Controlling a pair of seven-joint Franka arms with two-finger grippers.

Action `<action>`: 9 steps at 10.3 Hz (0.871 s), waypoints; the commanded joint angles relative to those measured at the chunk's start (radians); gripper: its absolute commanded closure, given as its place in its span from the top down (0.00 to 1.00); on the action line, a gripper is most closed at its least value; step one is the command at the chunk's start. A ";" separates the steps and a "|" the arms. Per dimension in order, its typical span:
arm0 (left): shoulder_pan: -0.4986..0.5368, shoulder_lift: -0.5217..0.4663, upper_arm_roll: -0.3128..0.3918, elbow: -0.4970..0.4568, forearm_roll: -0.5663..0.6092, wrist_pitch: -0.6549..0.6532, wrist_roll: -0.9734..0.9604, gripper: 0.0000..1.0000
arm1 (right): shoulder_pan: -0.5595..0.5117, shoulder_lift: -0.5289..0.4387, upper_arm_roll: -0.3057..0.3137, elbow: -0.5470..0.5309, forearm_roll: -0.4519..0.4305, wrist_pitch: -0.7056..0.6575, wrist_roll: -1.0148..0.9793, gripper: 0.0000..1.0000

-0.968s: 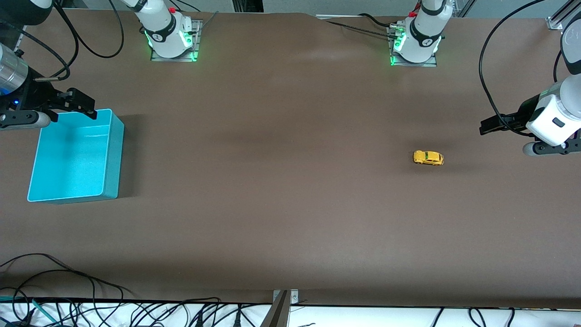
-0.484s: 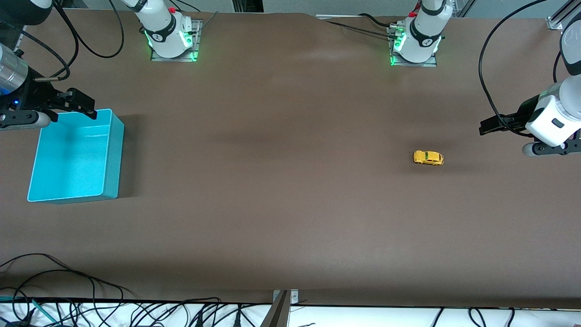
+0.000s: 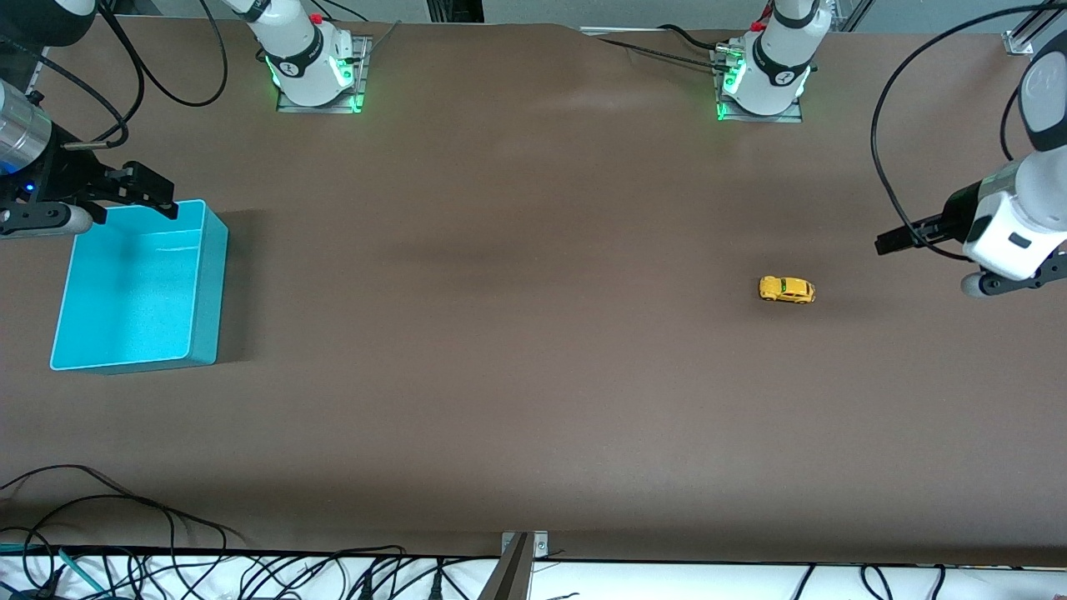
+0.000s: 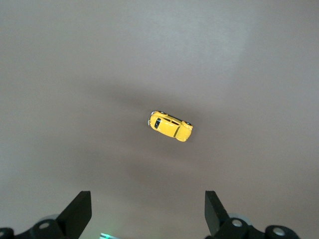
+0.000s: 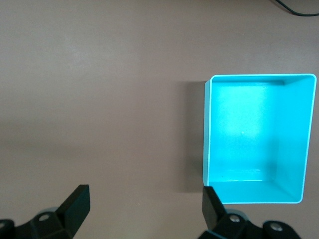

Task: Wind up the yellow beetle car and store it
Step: 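Move the left gripper down over the yellow beetle car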

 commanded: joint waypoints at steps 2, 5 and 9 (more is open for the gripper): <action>0.002 0.030 -0.002 -0.062 -0.022 0.019 -0.254 1.00 | 0.001 0.002 -0.006 0.006 0.020 -0.005 -0.018 1.00; 0.011 0.030 -0.002 -0.216 -0.041 0.202 -0.528 1.00 | 0.001 0.003 -0.006 0.006 0.020 -0.005 -0.019 1.00; 0.039 0.098 -0.002 -0.326 -0.127 0.407 -0.812 1.00 | 0.001 0.003 -0.006 0.005 0.020 -0.005 -0.018 1.00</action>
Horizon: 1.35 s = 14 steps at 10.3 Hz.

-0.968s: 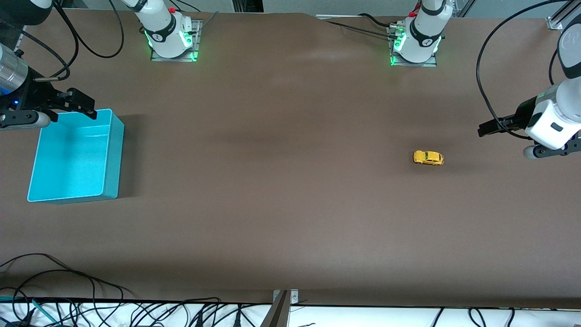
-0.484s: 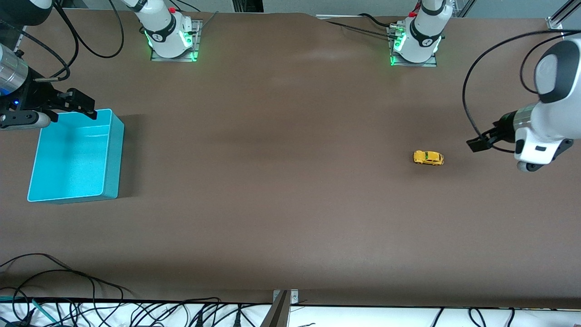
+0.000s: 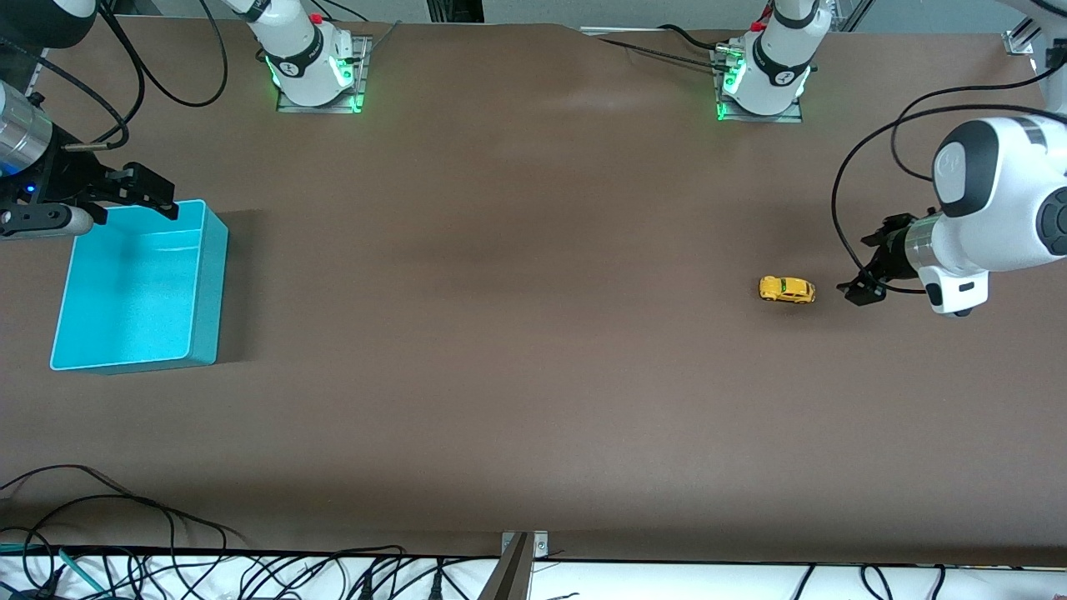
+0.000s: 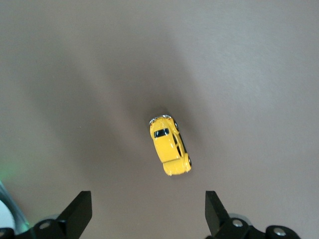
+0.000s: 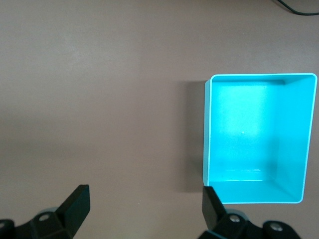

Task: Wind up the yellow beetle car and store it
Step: 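Move the left gripper down over the yellow beetle car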

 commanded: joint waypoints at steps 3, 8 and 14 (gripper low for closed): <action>-0.018 0.071 -0.026 -0.114 -0.054 0.255 -0.223 1.00 | 0.001 0.001 -0.005 0.005 0.019 -0.005 -0.019 1.00; -0.028 0.113 -0.057 -0.228 -0.041 0.510 -0.376 0.94 | 0.001 0.001 -0.007 0.005 0.019 -0.005 -0.027 1.00; -0.044 0.136 -0.055 -0.318 0.005 0.659 -0.427 0.93 | -0.001 0.002 -0.016 0.000 0.020 -0.003 -0.041 1.00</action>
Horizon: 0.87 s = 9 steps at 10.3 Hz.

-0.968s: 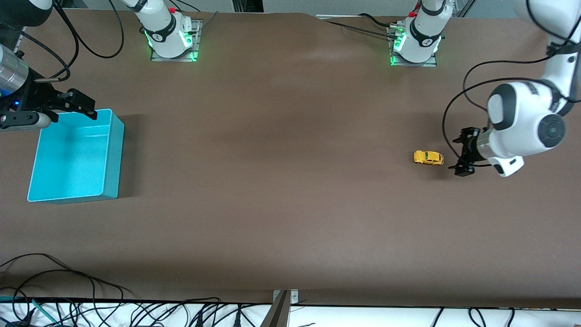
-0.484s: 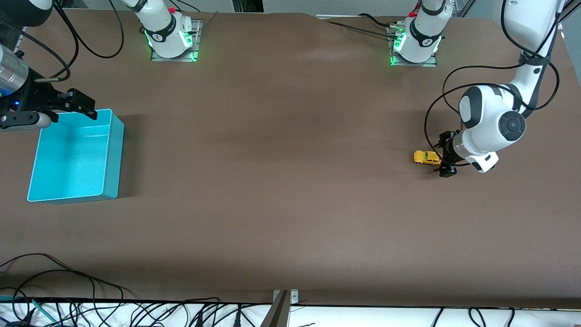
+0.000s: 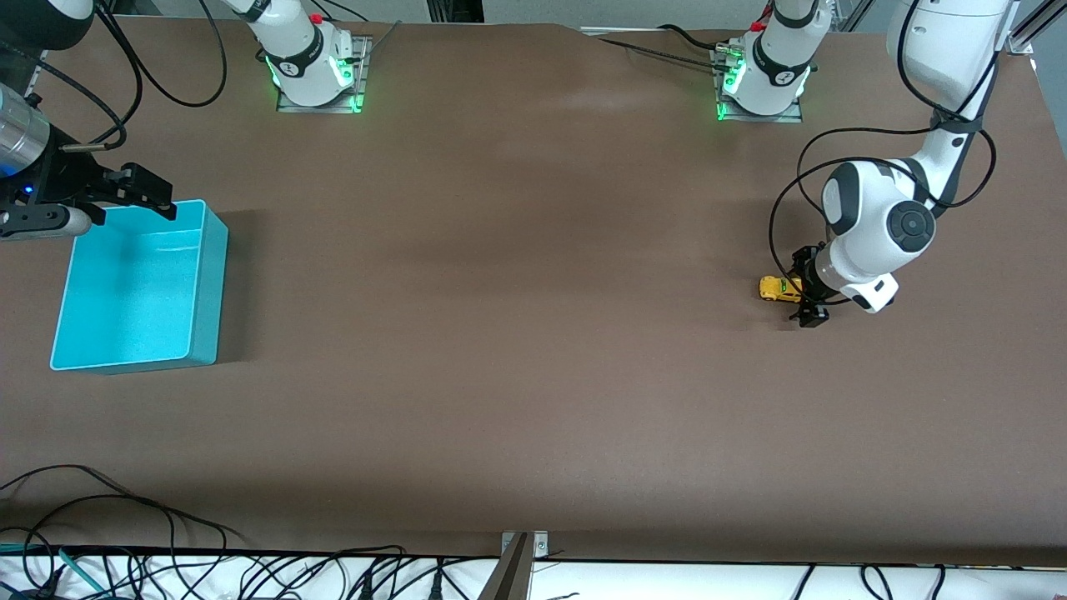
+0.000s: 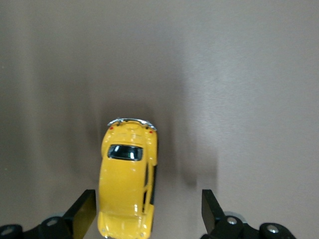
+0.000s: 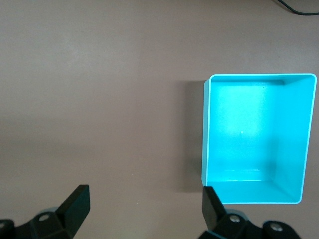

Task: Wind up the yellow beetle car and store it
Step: 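Grip the yellow car with the left gripper and drag it along the table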

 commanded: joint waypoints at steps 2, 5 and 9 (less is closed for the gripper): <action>-0.005 -0.014 0.003 -0.027 0.027 0.016 -0.016 0.77 | 0.001 0.007 -0.020 0.005 0.045 0.000 -0.040 1.00; -0.005 -0.023 0.003 -0.026 0.028 0.015 -0.029 0.00 | 0.002 0.014 -0.019 0.008 0.045 0.007 -0.057 1.00; -0.010 -0.070 -0.001 -0.009 0.057 -0.045 -0.035 0.00 | 0.001 0.017 -0.020 0.007 0.046 0.012 -0.072 1.00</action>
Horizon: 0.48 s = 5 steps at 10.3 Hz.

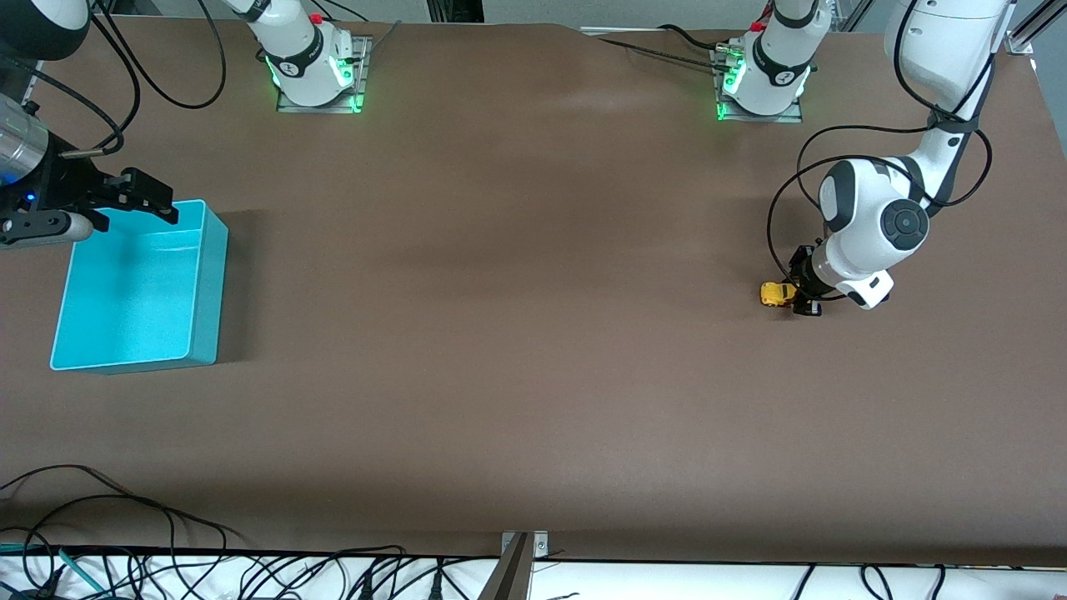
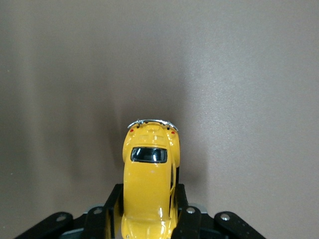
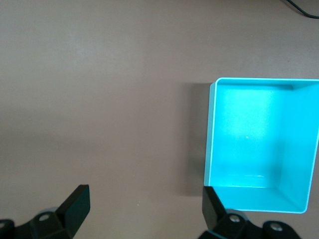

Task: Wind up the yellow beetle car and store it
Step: 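Grip the yellow car with the left gripper and drag it along the table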

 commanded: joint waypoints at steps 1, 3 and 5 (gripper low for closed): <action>-0.009 -0.097 -0.024 0.012 0.037 -0.105 -0.038 0.00 | 0.001 0.000 -0.018 0.007 0.020 0.003 -0.042 1.00; -0.014 -0.108 -0.097 0.048 0.037 -0.150 -0.157 0.00 | 0.001 0.000 -0.022 0.007 0.024 0.000 -0.042 1.00; -0.014 -0.100 -0.189 0.051 0.037 -0.151 -0.218 0.00 | 0.003 0.002 -0.022 0.007 0.027 0.004 -0.042 1.00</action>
